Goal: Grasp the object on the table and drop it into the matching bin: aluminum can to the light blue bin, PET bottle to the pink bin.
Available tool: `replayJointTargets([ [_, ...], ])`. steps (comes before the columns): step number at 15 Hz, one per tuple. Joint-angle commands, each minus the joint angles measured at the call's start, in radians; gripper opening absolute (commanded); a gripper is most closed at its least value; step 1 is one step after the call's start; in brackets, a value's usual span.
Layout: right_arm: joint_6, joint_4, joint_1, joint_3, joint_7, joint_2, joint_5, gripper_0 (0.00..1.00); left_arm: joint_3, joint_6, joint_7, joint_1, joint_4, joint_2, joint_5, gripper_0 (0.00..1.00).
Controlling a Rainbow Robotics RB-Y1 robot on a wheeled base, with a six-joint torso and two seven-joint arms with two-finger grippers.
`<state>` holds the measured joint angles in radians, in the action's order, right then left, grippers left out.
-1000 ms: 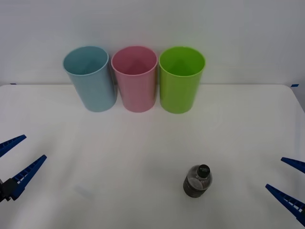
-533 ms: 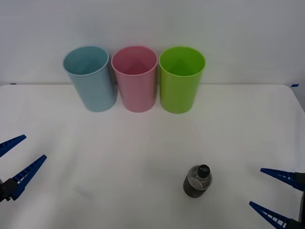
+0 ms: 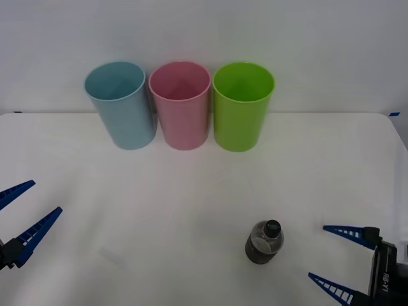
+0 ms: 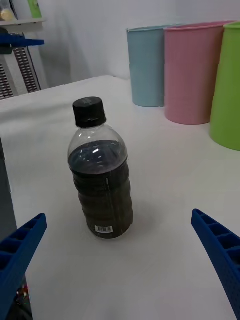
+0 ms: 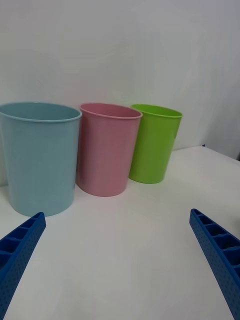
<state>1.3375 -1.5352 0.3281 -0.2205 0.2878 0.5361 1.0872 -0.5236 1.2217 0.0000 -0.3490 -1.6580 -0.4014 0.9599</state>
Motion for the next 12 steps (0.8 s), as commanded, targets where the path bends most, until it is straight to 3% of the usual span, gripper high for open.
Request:
replayJointTargets([
  [1,-0.009,0.058,-0.047,0.061,0.024,-0.001,0.002,1.00,0.000,0.000,0.000,0.000,0.000,0.000,0.000,1.00],
  [12,-0.195,0.070,-0.124,0.277,0.067,-0.015,-0.001,1.00,0.000,0.000,0.000,0.000,0.000,0.000,0.000,1.00],
])
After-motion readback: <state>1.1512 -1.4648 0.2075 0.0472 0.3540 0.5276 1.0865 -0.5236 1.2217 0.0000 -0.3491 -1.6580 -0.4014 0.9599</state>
